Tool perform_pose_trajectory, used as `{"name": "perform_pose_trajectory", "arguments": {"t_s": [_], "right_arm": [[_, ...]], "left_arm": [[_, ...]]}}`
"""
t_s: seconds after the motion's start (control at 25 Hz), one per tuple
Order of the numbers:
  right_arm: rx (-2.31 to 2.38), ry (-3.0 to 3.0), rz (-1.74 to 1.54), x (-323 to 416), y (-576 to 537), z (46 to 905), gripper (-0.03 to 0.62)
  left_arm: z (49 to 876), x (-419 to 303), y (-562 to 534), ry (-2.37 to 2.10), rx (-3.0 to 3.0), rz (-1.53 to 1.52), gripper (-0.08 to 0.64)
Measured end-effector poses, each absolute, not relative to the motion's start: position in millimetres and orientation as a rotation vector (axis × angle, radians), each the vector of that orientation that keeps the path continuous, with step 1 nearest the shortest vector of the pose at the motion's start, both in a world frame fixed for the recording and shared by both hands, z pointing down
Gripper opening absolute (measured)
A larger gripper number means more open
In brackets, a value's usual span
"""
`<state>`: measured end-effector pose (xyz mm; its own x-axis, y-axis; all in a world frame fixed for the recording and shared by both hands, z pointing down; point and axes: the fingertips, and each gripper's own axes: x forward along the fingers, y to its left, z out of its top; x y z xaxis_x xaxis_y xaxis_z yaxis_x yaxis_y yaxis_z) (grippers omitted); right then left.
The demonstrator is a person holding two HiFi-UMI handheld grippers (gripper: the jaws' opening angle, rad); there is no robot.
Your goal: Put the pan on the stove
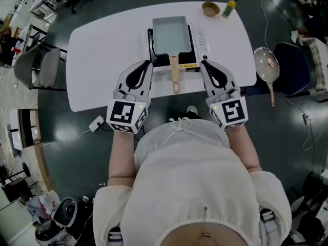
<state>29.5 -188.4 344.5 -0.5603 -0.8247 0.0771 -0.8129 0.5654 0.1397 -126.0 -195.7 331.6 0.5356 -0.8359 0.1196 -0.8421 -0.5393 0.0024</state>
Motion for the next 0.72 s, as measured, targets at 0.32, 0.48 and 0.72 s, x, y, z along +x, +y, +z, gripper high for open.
{"name": "perform_pose_trajectory", "arguments": {"t_s": [0.32, 0.48, 0.72], "right_arm": [[1.427, -2.655, -0.144, 35.6, -196.6, 341.9, 0.002], [1.423, -2.657, -0.142, 38.3, -200.2, 343.3, 0.002], [1.421, -2.660, -0.135, 44.1, -207.8, 344.9, 0.002]], "left_arm": [[332.4, -121.4, -197.4, -1.494, 2.693, 0.189, 0.025], [335.3, -119.0, -199.2, -1.513, 2.684, 0.209, 0.025], [336.7, -115.2, -205.5, -1.524, 2.651, 0.192, 0.025]]}}
